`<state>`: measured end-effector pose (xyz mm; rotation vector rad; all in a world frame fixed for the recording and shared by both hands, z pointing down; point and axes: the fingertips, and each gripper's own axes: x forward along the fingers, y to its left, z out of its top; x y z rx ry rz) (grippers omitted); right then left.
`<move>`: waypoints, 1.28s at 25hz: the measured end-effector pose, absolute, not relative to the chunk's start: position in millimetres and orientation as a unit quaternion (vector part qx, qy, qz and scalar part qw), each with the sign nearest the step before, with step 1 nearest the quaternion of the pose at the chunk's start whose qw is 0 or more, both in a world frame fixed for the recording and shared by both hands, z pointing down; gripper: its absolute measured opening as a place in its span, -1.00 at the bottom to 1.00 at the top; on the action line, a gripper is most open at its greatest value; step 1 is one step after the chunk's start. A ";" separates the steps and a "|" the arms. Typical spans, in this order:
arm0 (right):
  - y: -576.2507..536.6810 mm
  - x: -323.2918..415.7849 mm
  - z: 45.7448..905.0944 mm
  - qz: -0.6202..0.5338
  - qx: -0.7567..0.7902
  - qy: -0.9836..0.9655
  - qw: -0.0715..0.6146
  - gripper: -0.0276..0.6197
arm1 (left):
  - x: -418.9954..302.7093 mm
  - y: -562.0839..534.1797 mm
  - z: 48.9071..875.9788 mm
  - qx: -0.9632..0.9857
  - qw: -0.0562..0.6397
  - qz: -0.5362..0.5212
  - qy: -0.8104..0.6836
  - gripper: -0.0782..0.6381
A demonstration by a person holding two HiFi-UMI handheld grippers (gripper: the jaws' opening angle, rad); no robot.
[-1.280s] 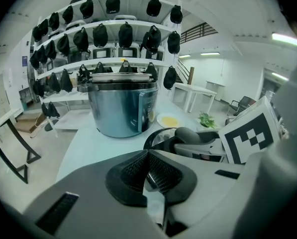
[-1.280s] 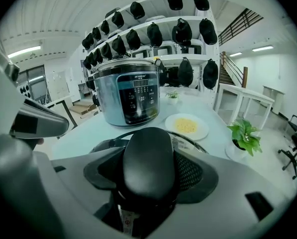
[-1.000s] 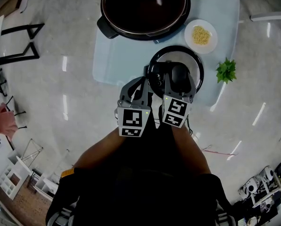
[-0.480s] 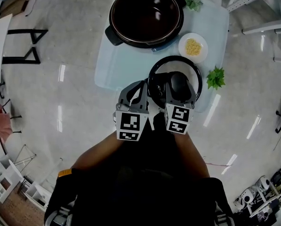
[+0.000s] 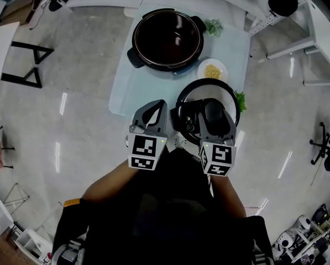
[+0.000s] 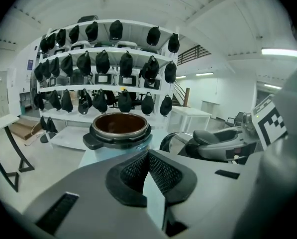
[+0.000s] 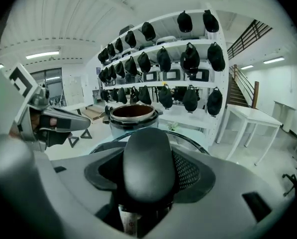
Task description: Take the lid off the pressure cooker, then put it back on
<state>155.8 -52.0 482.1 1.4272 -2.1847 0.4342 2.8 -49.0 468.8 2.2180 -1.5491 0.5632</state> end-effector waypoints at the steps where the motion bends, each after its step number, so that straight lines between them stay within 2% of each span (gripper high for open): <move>1: -52.9 154.6 472.0 0.155 0.522 -0.803 0.241 -0.02 | -0.2 -50.5 463.4 0.789 0.185 0.197 -0.552 -0.76; 15: -116.6 84.4 380.7 0.085 0.499 -0.836 0.210 -0.02 | -78.3 -84.3 396.4 0.795 0.139 0.155 -0.569 -0.76; 32: -216.0 5.1 394.5 0.053 0.333 -0.908 0.249 -0.01 | -143.0 -117.1 396.2 0.711 0.158 0.161 -0.667 -0.76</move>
